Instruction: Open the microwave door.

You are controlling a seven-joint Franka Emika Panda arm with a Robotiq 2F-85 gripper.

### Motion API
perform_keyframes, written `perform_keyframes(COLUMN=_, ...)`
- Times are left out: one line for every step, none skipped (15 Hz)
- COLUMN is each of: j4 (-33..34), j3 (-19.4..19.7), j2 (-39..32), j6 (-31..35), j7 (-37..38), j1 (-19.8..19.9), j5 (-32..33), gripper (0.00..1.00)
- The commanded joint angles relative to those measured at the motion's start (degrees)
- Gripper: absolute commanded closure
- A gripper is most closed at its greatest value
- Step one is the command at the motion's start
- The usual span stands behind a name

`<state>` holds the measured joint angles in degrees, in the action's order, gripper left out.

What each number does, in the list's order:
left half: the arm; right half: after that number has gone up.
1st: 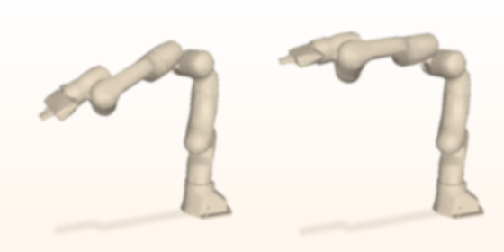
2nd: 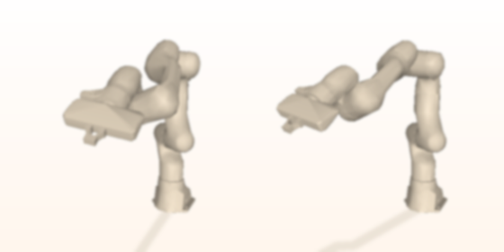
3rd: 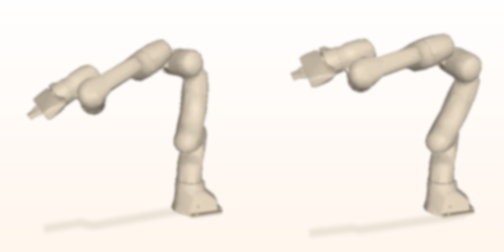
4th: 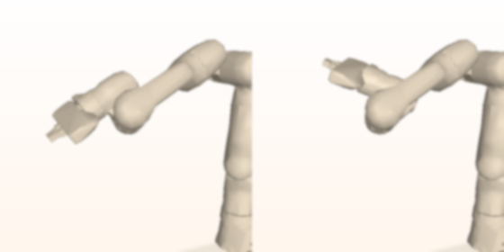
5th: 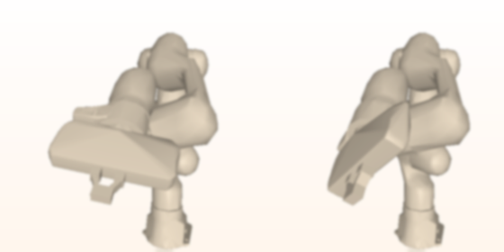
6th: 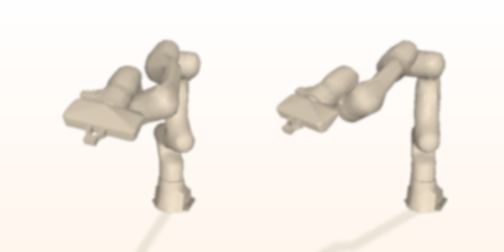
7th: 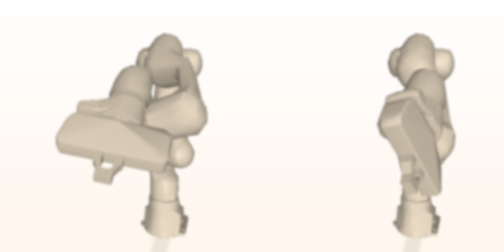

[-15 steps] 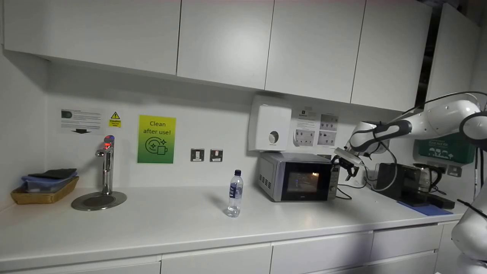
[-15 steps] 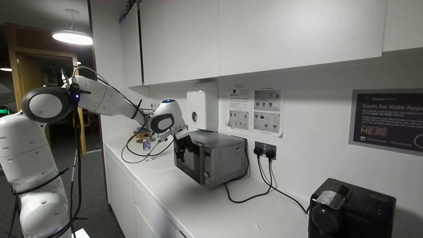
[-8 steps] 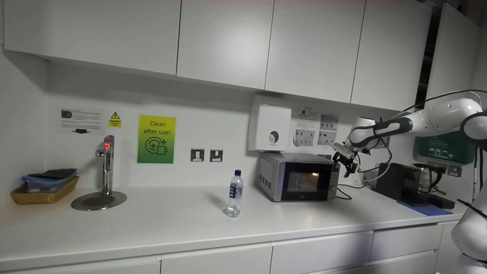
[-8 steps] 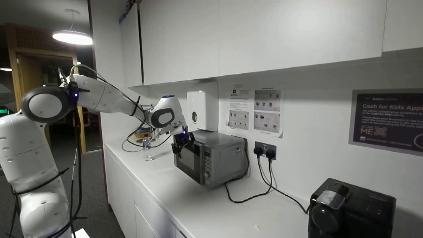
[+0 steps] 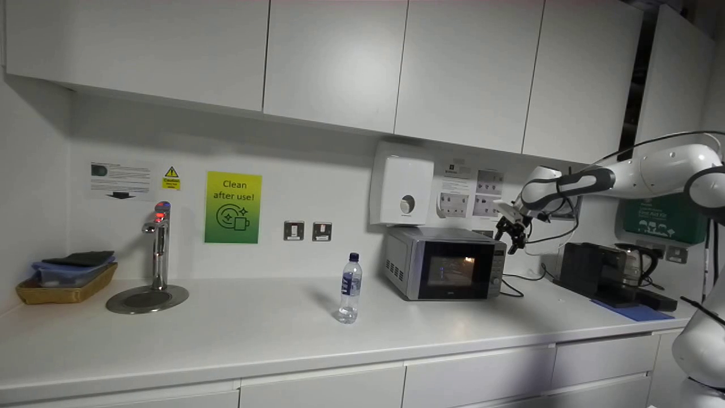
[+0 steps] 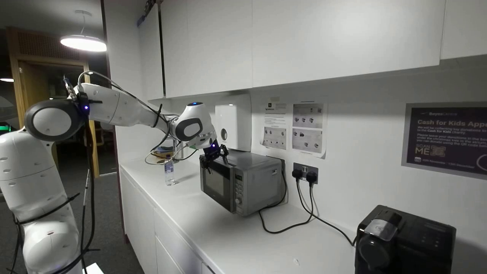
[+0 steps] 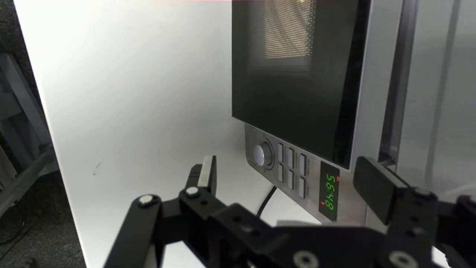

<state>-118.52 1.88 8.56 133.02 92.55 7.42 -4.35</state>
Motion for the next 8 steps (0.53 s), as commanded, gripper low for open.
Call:
perform_keyframes(j4=2.6, j3=1.1, j2=-1.1, j6=0.0, j7=-1.9, j1=-0.7, j5=-4.3, gripper=0.00)
perform_keyframes(j4=3.1, j3=1.3, j2=-1.5, j6=-0.2, j7=-3.0, j1=-0.8, j5=-5.7, gripper=0.00)
perform_keyframes(j4=3.4, j3=1.4, j2=-1.8, j6=0.0, j7=-3.7, j1=-0.9, j5=-6.8, gripper=0.00)
perform_keyframes(j4=3.7, j3=1.4, j2=-2.2, j6=0.4, j7=-4.4, j1=-0.8, j5=-7.5, gripper=0.00)
perform_keyframes(j4=3.9, j3=1.4, j2=-2.6, j6=0.8, j7=-5.0, j1=-0.8, j5=-8.1, gripper=0.00)
perform_keyframes(j4=4.1, j3=1.5, j2=-2.9, j6=1.2, j7=-5.6, j1=-0.7, j5=-8.5, gripper=0.00)
perform_keyframes(j4=4.3, j3=1.5, j2=-3.4, j6=1.6, j7=-6.1, j1=-0.7, j5=-8.4, gripper=0.00)
perform_keyframes(j4=4.6, j3=1.5, j2=-4.0, j6=2.0, j7=-6.6, j1=-0.6, j5=-8.1, gripper=0.00)
